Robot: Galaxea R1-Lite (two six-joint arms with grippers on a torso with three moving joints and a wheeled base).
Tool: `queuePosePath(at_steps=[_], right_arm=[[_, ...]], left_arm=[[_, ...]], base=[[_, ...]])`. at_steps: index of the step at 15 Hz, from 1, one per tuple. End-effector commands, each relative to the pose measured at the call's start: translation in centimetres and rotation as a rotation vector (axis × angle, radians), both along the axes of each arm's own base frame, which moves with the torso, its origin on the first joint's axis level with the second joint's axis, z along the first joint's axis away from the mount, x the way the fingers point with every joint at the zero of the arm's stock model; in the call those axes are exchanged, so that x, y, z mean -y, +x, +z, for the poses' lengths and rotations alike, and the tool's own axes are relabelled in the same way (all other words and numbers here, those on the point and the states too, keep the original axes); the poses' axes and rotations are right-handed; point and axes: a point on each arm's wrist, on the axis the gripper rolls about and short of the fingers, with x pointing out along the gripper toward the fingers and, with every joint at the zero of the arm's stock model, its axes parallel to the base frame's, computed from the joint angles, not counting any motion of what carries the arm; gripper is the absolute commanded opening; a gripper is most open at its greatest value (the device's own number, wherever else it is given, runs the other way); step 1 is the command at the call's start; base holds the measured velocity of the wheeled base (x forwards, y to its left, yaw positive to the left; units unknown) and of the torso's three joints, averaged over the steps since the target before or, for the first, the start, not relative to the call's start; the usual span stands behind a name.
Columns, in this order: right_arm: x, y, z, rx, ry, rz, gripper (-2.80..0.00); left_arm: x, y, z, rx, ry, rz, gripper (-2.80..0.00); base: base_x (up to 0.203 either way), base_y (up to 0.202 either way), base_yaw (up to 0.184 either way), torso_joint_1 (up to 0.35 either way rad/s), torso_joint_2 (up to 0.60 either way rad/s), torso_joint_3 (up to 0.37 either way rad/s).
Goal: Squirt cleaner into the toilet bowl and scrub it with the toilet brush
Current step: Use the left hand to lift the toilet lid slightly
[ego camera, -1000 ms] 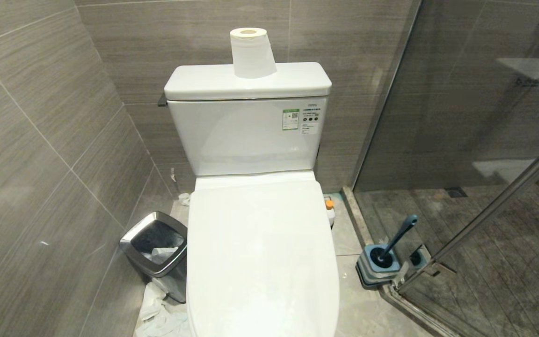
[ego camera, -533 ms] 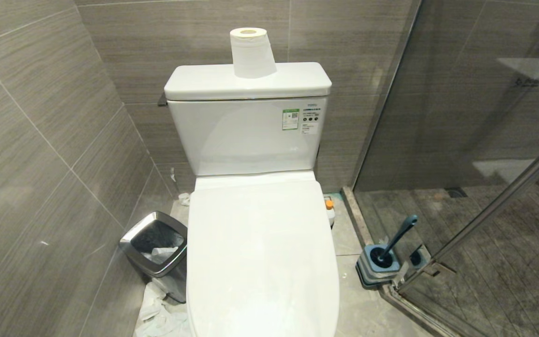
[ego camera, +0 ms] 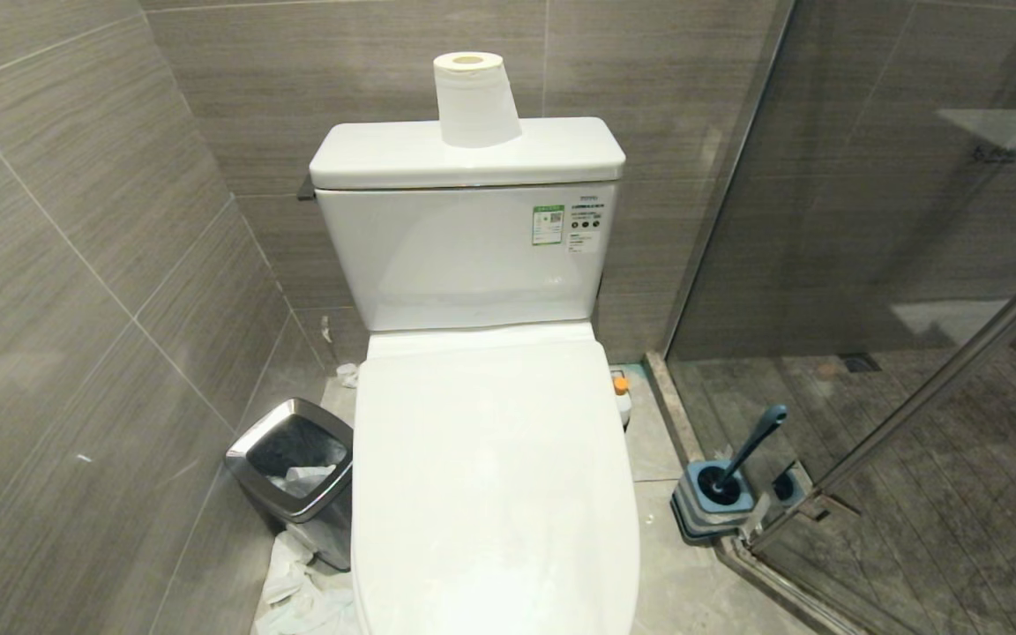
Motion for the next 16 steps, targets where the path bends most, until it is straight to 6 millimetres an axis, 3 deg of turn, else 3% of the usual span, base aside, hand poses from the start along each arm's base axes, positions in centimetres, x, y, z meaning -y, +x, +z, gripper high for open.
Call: queuePosePath(at_steps=[1,4,6,9,13,16], right_arm=[[0.0,0.0,0.0,-0.002,-0.001,0.000,-2.80],[0.0,0.0,0.0,-0.002,-0.001,0.000,-2.80],[0.0,0.0,0.0,-0.002,-0.001,0.000,-2.80],[0.0,0.0,0.0,-0.002,-0.001,0.000,-2.80],[0.0,0.0,0.0,-0.002,-0.001,0.000,-2.80],[0.0,0.0,0.0,-0.002,-0.001,0.000,-2.80]], left_arm=[[0.0,3.3,2.0,-0.076,0.005,0.000,-2.80],[0.0,6.3,3.3,-0.114,0.003,-0.011,-2.80],[0.1,9.3,4.1,-0.148,-0.002,-0.018,-2.80],[0.1,15.4,5.1,-0.215,-0.031,-0.026,-2.80],[-0.2,23.9,4.7,-0.253,-0.078,-0.081,-2.80],[-1.4,26.1,4.0,-0.266,-0.146,-0.186,-2.80]], base=[[0.000,0.000,0.000,0.000,0.00,0.000],[0.000,0.000,0.000,0.000,0.00,0.000],[0.000,0.000,0.000,0.000,0.00,0.000],[0.000,0.000,0.000,0.000,0.00,0.000],[0.000,0.000,0.000,0.000,0.00,0.000],[0.000,0.000,0.000,0.000,0.00,0.000]])
